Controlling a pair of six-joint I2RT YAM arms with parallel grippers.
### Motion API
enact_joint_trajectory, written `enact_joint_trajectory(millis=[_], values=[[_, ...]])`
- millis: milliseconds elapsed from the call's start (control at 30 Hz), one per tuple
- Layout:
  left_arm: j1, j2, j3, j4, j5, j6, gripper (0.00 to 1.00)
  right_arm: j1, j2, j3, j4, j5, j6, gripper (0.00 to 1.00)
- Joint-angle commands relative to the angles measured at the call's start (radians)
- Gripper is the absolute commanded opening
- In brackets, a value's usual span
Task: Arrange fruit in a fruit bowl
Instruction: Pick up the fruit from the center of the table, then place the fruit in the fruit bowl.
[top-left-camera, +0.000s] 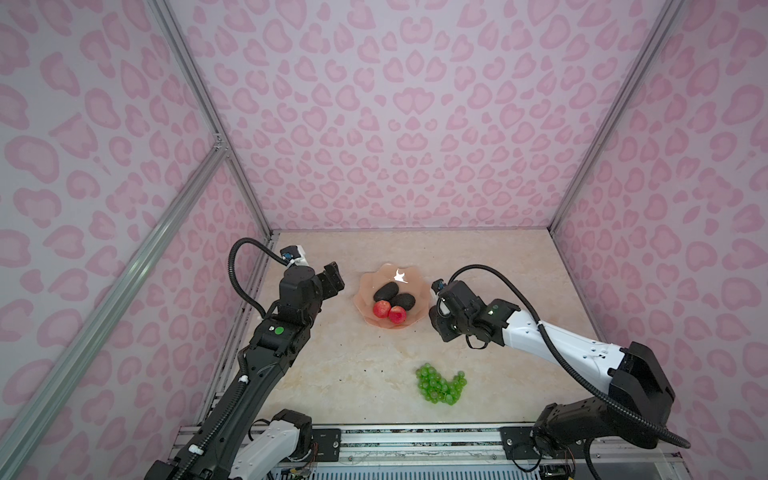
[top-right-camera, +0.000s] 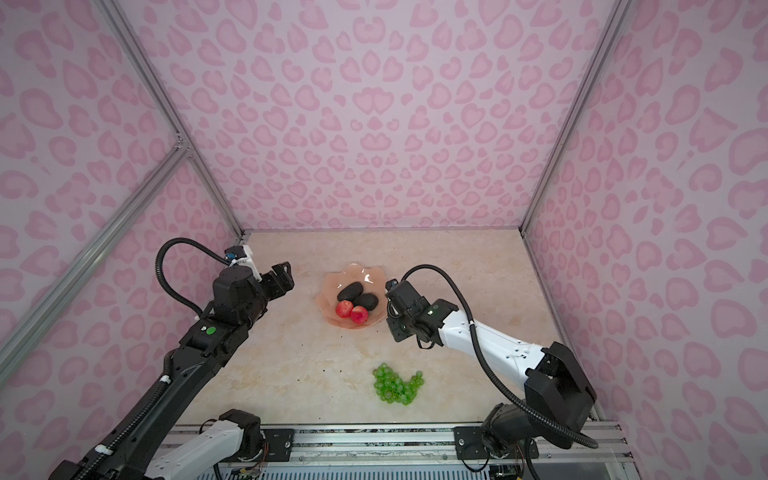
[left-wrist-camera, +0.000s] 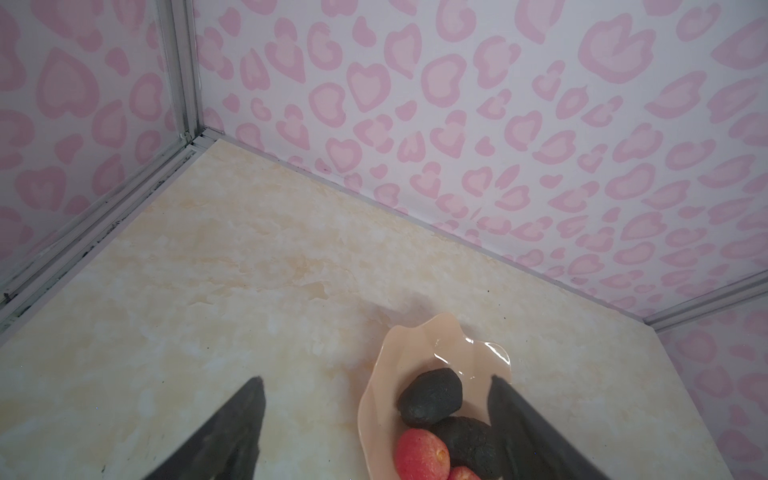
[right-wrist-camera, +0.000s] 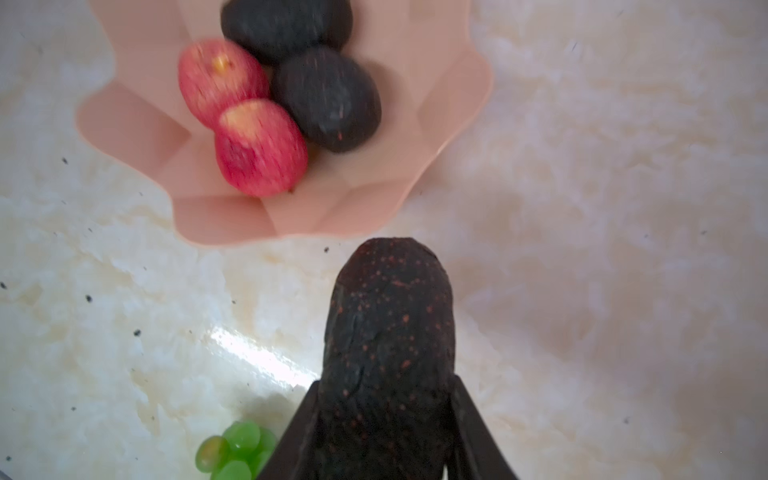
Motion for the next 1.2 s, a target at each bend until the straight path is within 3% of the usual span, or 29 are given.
enact_joint_trajectory(millis=[0,200,633,833,1000,1167], values=[[0.008,-0.026,-0.018,0.008,-0.004,-0.014,0.85,-0.025,0.064,0.104,0.001,0.022,-0.042,0.21],[0.025,-0.088,-0.051,-0.021,0.001,-0.031,0.87,-0.082,0.259,0.289,0.015,-0.028,-0.039,0.20],[0.040,-0.134,-0.072,-0.046,0.001,-0.036,0.90,-0.134,0.450,0.352,0.071,-0.076,-0.048,0.24],[0.042,-0.128,-0.069,-0.048,0.004,-0.038,0.90,-0.130,0.466,0.362,0.075,-0.093,-0.050,0.34],[0.043,-0.124,-0.068,-0.043,0.006,-0.036,0.90,-0.122,0.474,0.380,0.060,-0.103,-0.053,0.51],[0.045,-0.122,-0.069,-0.040,0.009,-0.034,0.90,-0.120,0.473,0.381,0.049,-0.110,-0.052,0.58]])
